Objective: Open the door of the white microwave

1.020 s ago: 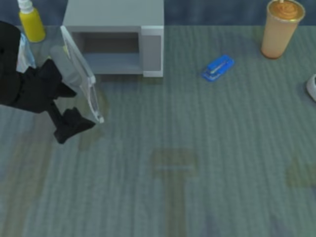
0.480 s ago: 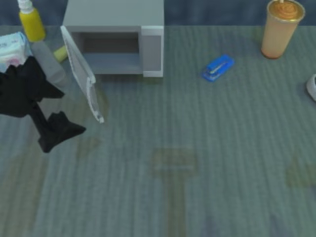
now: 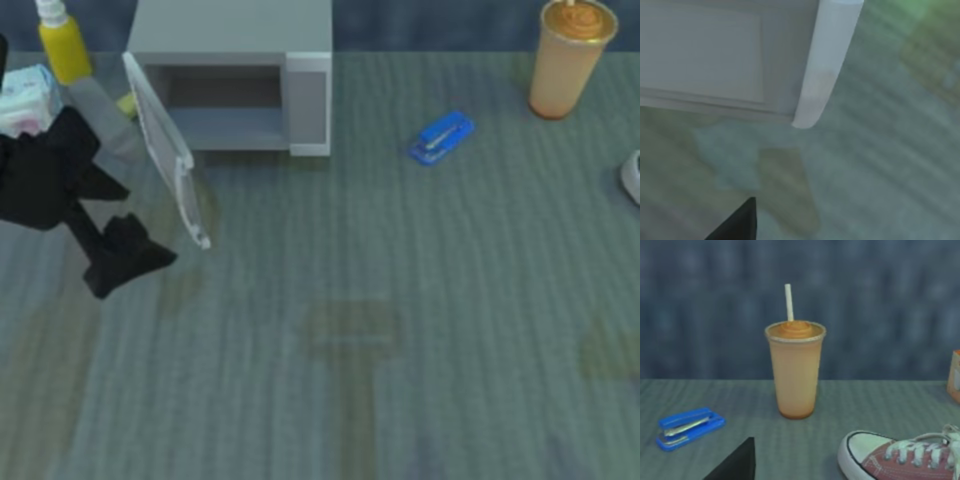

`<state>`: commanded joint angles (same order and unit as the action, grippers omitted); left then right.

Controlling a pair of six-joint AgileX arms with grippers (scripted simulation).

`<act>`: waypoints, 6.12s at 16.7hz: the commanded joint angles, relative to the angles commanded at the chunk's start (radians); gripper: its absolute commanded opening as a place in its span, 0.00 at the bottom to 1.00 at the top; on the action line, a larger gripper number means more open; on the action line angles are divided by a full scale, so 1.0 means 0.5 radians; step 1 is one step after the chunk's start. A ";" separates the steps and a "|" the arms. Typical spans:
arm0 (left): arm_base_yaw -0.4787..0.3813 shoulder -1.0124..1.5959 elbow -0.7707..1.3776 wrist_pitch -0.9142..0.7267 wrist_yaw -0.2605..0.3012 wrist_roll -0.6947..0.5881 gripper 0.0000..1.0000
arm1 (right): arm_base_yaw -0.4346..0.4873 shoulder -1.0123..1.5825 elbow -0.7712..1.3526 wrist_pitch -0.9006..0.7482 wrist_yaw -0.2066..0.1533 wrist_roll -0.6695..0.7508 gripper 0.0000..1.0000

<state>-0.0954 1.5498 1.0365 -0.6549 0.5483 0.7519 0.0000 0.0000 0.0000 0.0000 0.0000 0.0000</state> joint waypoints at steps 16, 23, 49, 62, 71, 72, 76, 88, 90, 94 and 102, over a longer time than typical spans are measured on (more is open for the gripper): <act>-0.575 1.050 2.320 -1.725 -1.127 -2.806 1.00 | 0.000 0.000 0.000 0.000 0.000 0.000 1.00; -0.701 1.220 2.754 -2.099 -1.413 -3.355 1.00 | 0.000 0.000 0.000 0.000 0.000 0.000 1.00; -0.616 1.059 1.691 -1.185 -1.404 -3.272 0.70 | 0.000 0.000 0.000 0.000 0.000 0.000 1.00; -0.616 1.059 1.691 -1.185 -1.404 -3.272 0.00 | 0.000 0.000 0.000 0.000 0.000 0.000 1.00; -0.588 1.118 1.836 -1.312 -1.333 -3.253 0.00 | 0.000 0.000 0.000 0.000 0.000 0.000 1.00; -0.573 1.152 1.915 -1.378 -1.300 -3.242 0.00 | 0.000 0.000 0.000 0.000 0.000 0.000 1.00; -0.520 1.293 2.233 -1.690 -1.145 -3.163 0.00 | 0.000 0.000 0.000 0.000 0.000 0.000 1.00; -0.503 1.316 2.149 -1.638 -1.090 -3.133 0.00 | 0.000 0.000 0.000 0.000 0.000 0.000 1.00; -0.502 1.308 2.110 -1.606 -1.091 -3.132 0.00 | 0.000 0.000 0.000 0.000 0.000 0.000 1.00; -0.502 1.308 2.110 -1.606 -1.091 -3.132 0.00 | 0.000 0.000 0.000 0.000 0.000 0.000 1.00; -0.502 1.308 2.110 -1.606 -1.091 -3.132 0.00 | 0.000 0.000 0.000 0.000 0.000 0.000 1.00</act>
<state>-0.3464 2.2039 2.0913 -1.4581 0.0031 -0.8141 0.0000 0.0000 0.0000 0.0000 0.0000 0.0000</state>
